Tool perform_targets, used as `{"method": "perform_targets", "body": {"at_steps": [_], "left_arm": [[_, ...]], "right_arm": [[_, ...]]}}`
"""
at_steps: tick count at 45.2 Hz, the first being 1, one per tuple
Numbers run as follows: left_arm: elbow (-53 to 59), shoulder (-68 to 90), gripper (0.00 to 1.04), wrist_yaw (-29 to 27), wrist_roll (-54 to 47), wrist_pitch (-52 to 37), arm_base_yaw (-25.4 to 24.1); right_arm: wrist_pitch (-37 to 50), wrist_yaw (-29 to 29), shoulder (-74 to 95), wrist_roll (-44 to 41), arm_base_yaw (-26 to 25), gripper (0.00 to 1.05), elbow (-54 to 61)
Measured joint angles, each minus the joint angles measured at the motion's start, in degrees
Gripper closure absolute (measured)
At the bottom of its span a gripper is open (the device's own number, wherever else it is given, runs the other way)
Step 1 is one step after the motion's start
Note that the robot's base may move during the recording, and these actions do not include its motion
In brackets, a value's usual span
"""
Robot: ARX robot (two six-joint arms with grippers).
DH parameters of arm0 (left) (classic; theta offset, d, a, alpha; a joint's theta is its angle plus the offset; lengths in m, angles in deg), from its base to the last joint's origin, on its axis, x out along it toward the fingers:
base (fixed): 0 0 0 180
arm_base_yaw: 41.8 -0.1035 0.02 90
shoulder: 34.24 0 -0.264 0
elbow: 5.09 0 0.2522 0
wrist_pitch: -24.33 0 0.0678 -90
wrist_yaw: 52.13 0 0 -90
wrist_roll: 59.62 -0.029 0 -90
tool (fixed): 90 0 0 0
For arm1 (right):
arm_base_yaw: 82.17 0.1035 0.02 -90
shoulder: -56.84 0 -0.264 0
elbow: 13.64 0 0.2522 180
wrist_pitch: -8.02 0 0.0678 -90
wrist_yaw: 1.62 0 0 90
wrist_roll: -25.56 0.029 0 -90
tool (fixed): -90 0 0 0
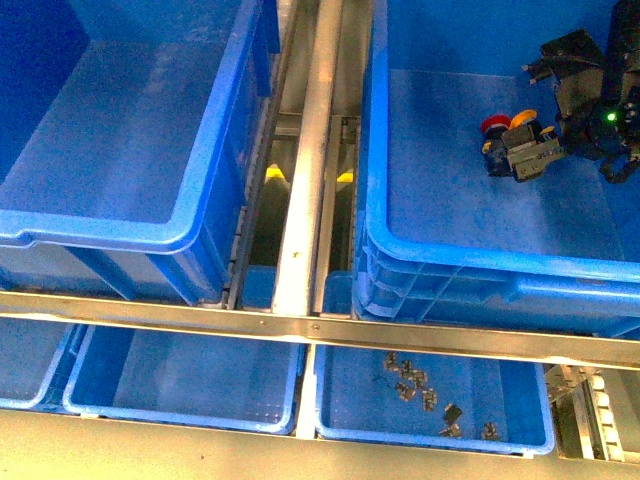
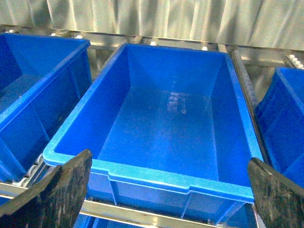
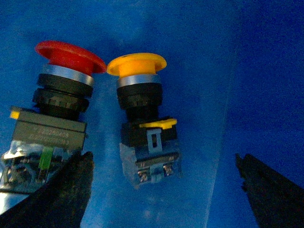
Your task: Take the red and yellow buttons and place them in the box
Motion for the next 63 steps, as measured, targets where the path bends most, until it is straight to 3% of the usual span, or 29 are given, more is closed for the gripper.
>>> {"method": "perform_targets", "body": {"at_steps": [2, 14, 22, 30, 34, 38, 42, 55, 63], "left_arm": [[0.00, 0.00, 0.08, 0.00, 0.00, 0.00, 0.00], [0.00, 0.00, 0.08, 0.00, 0.00, 0.00, 0.00], [0.00, 0.02, 0.08, 0.00, 0.00, 0.00, 0.00], [0.00, 0.02, 0.08, 0.00, 0.00, 0.00, 0.00], [0.00, 0.00, 0.08, 0.00, 0.00, 0.00, 0.00], [0.00, 0.00, 0.08, 0.02, 0.00, 0.00, 0.00], [0.00, 0.00, 0.08, 0.02, 0.00, 0.00, 0.00], [0.00, 0.00, 0.08, 0.00, 0.00, 0.00, 0.00], [0.00, 0.00, 0.08, 0.00, 0.00, 0.00, 0.00]], "right_arm": [[1.29, 0.17, -1.88, 0.42, 0.04, 0.05, 2.43], [9.09, 5.07, -21.07, 4.13, 0.66, 0.06, 23.71], [3.54, 11.69, -47.25, 18.78, 4.46, 0.06, 45.81], [-10.27, 2.64, -72.22, 40.98, 13.92, 0.06, 55.65], [-10.10, 0.81, -76.37, 48.17, 15.54, 0.07, 56.33], [13.14, -1.88, -74.16, 37.77, 14.38, 0.23, 64.37], [23.19, -0.02, -76.85, 28.70, 12.26, 0.39, 68.94], [20.22, 6.86, -89.18, 21.66, 5.18, 1.02, 75.63], [14.16, 8.83, -95.95, 21.59, 3.04, 1.01, 75.95]]}}
